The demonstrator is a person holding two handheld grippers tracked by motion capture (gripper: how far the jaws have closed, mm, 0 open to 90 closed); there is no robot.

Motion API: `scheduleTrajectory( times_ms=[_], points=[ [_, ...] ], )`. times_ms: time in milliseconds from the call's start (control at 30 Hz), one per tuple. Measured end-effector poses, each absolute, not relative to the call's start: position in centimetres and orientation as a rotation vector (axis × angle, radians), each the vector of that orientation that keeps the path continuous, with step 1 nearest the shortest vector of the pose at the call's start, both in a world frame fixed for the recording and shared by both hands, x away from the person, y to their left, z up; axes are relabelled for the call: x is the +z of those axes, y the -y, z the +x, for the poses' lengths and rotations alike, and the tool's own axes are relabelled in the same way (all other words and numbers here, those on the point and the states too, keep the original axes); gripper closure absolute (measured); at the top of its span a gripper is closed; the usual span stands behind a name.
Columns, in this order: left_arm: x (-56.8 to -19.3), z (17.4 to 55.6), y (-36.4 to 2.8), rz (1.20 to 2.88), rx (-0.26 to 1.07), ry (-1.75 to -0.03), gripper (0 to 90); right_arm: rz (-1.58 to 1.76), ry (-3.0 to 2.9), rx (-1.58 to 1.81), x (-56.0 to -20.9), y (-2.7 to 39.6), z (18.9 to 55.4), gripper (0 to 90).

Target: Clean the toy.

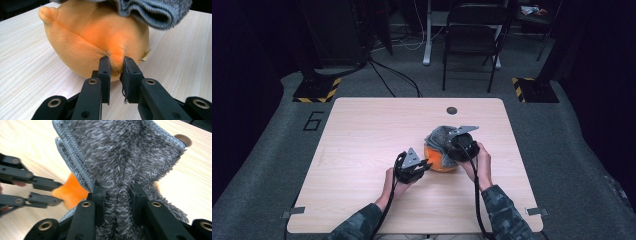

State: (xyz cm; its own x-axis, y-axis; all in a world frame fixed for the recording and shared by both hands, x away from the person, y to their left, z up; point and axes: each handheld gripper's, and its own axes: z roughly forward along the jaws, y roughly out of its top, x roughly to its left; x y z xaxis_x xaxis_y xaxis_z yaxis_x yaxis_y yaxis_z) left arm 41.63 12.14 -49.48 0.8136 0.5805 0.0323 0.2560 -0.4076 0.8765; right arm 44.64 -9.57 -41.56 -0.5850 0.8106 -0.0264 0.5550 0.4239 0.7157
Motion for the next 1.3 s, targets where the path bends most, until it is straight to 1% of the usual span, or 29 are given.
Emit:
scheduleTrajectory(
  times_ms=[200, 633, 767, 1000, 1133, 1267, 1300],
  points=[
    [-49.6, 41.7, -12.2, 2.002, 0.403, -0.632, 78.4, 1.263, -2.285, 0.943, -42.1, 11.8, 45.5, 70.6],
    [-49.7, 41.9, -12.2, 2.011, 0.398, -0.643, 78.5, 1.476, -2.281, 0.902, -44.9, 15.3, 47.4, 70.5],
    [-49.8, 41.9, -12.3, 2.014, 0.397, -0.649, 78.6, 1.510, -2.280, 0.837, -45.8, 15.5, 47.7, 70.5],
    [-49.8, 42.1, -12.5, 2.014, 0.398, -0.657, 78.5, 1.557, -2.333, 0.739, -48.8, 15.7, 48.3, 70.4],
    [-49.8, 42.2, -12.5, 2.012, 0.399, -0.662, 78.4, 1.533, -2.302, 0.725, -48.0, 16.0, 48.2, 70.5],
    [-49.8, 42.2, -12.6, 2.006, 0.393, -0.668, 78.3, 1.525, -2.239, 0.794, -45.6, 16.5, 47.5, 70.6],
    [-49.8, 42.2, -12.6, 2.003, 0.396, -0.671, 78.2, 1.480, -2.235, 0.827, -44.9, 16.5, 47.4, 70.6]
  ],
)
